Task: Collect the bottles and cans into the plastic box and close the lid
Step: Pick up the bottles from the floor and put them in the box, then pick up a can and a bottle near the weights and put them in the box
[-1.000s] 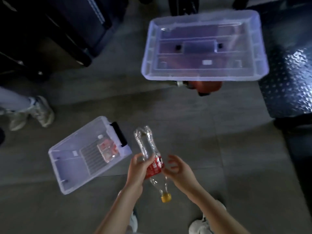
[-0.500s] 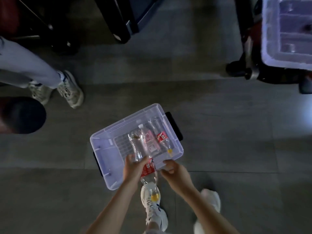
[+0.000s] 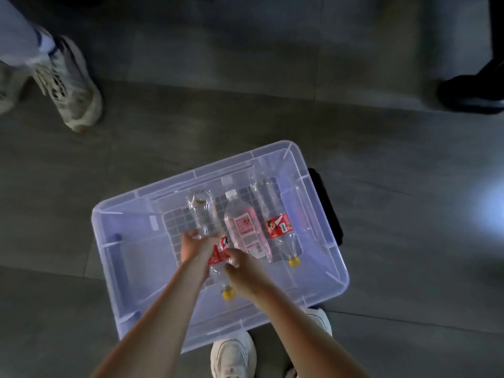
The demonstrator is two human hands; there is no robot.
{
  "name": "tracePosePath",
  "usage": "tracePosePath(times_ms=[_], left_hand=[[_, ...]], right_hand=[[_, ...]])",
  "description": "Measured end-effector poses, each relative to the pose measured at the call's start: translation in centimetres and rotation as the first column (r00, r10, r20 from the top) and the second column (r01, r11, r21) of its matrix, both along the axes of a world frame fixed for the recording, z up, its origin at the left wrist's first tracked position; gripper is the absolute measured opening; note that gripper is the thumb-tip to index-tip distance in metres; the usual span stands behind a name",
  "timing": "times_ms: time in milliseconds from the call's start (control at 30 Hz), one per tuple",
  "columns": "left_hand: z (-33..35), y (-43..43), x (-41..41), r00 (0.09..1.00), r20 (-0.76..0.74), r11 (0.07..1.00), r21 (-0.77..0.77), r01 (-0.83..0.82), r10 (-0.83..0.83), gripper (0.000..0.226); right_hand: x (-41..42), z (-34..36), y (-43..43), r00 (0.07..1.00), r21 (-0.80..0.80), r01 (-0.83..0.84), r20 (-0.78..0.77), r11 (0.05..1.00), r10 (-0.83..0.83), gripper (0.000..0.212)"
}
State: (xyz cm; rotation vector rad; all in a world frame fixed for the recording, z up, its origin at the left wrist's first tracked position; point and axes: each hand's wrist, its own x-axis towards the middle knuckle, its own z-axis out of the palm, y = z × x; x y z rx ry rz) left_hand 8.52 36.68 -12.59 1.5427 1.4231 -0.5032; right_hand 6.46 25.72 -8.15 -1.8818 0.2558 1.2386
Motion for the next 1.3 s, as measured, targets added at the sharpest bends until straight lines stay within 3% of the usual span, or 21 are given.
tracePosePath(times_ms=[167,333,433,500,600,733,867,967,1133,1300], left_hand=[[-5.0,-0.9,-0.7,0.997,0.069,0.999,-0.029,-0.035,0.037,0.061],[-5.1,-0.8,-0.1,0.998,0.058,0.998,-0.063,-0.013,0.017,0.073],[-1.4,-1.5,0.6,0.997,0.041,0.998,0.007,0.061,-0.061,0.072],[1.4,-1.9,0.9,0.997,0.024,0.997,0.018,0.077,-0.077,0.059],[7.1,-3.0,1.4,0.988,0.050,0.989,-0.003,0.146,-0.146,0.006],[16.4,-6.1,1.2,0.946,0.137,0.946,-0.096,0.309,-0.294,0.015],[25.6,-9.9,0.0,0.824,0.192,0.826,-0.092,0.557,-0.534,0.009],[32.4,-14.1,-1.4,0.700,0.233,0.705,-0.076,0.706,-0.675,0.016],[39.4,-22.8,-5.3,0.418,0.292,0.431,-0.021,0.902,-0.860,0.017],[42.7,-34.1,-12.2,0.151,0.348,0.150,-0.030,0.988,-0.925,0.025]], right_hand=[[0.3,-5.8,0.7,0.998,-0.034,-0.056,-0.035,0.998,0.054,0.042],[0.4,-5.6,-0.7,0.998,-0.017,0.037,-0.042,0.999,-0.038,0.044],[0.6,-2.6,-2.4,0.992,0.002,0.129,-0.010,0.992,-0.129,0.041],[0.6,0.4,-3.9,0.984,-0.027,0.176,0.044,0.984,-0.175,0.034],[0.2,5.8,-6.4,0.961,-0.082,0.254,0.133,0.964,-0.242,0.029],[-1.5,13.2,-10.0,0.877,-0.072,0.477,0.114,0.876,-0.467,0.031],[-5.5,21.3,-13.6,0.750,-0.103,0.661,0.078,0.743,-0.656,0.017],[-9.3,27.2,-16.6,0.639,-0.121,0.769,0.113,0.628,-0.761,0.023],[-16.9,34.5,-22.9,0.366,-0.158,0.926,0.163,0.342,-0.916,0.018],[-26.7,38.1,-30.6,0.099,-0.204,0.978,0.223,0.053,-0.970,0.018]])
